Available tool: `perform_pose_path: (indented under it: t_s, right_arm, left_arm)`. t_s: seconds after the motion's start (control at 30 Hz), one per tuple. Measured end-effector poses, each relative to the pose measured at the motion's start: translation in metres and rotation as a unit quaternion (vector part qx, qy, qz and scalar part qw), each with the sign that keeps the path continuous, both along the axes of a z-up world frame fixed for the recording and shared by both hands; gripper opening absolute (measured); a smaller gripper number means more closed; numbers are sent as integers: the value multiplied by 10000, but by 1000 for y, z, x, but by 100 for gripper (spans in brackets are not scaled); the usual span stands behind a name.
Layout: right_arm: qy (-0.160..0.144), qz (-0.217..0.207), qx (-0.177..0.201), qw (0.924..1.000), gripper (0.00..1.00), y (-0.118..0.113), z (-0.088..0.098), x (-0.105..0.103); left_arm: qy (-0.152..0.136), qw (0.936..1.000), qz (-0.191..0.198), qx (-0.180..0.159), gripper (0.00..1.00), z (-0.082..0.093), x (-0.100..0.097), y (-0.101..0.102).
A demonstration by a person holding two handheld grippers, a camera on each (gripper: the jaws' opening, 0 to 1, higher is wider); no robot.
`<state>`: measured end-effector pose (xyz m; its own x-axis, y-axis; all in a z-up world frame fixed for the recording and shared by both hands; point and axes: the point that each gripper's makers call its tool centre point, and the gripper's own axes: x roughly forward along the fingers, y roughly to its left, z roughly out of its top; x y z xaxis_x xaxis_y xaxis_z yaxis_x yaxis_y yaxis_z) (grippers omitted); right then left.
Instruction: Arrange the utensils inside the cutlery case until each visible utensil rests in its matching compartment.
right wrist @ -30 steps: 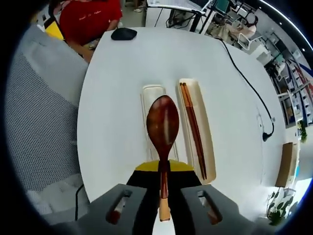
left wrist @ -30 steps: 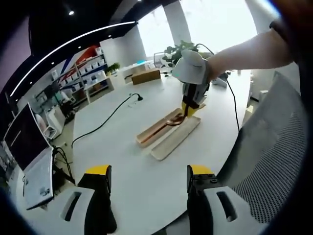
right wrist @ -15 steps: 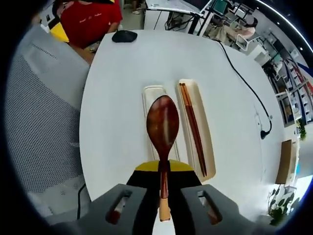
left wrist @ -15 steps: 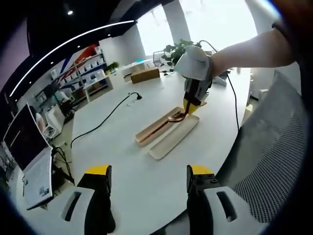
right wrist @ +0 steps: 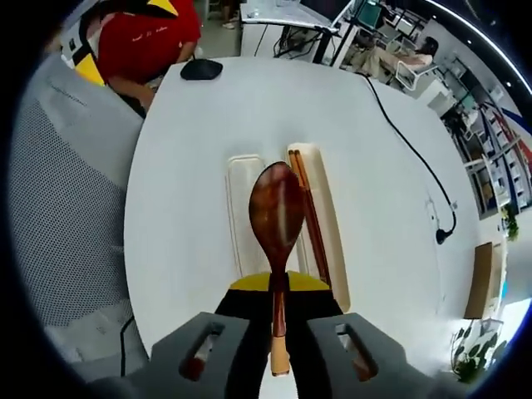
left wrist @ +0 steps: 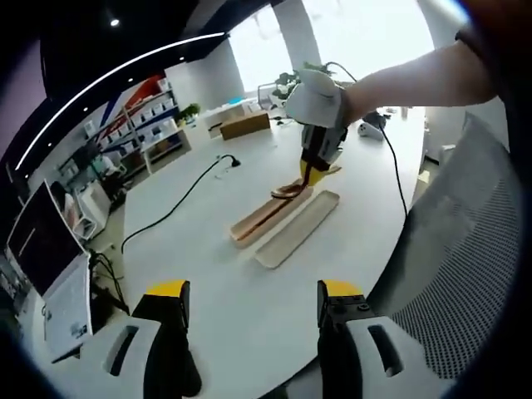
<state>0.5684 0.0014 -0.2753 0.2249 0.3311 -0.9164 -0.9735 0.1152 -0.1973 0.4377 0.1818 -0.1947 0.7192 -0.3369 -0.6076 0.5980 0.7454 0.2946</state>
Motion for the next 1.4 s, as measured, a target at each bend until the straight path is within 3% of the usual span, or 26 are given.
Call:
perform_pose_path:
  t_s: [0.43,0.63,0.8,0.9,1.4]
  right_arm:
    - [-147,278,-287,9991,0,21,5,41]
    - [45,285,-354,9990,0,32,-14,50]
    - [101,228,-445,9987,0,38,-25,57]
    - [168,161,-413,9989,0,44,-35,60]
    - [296,125,-412,9986,1,52,-72,64]
  left_arm:
    - [-134,9999,68,-52,65,6,4,4]
    - [-161,9992,306,-213,66,8,8,12]
    - [-106,9997,175,-165,68,5,6,7]
    - [-173,9992,137,-322,66,9,8,4]
    - [-90,9982,322,-498,72,6,11,8]
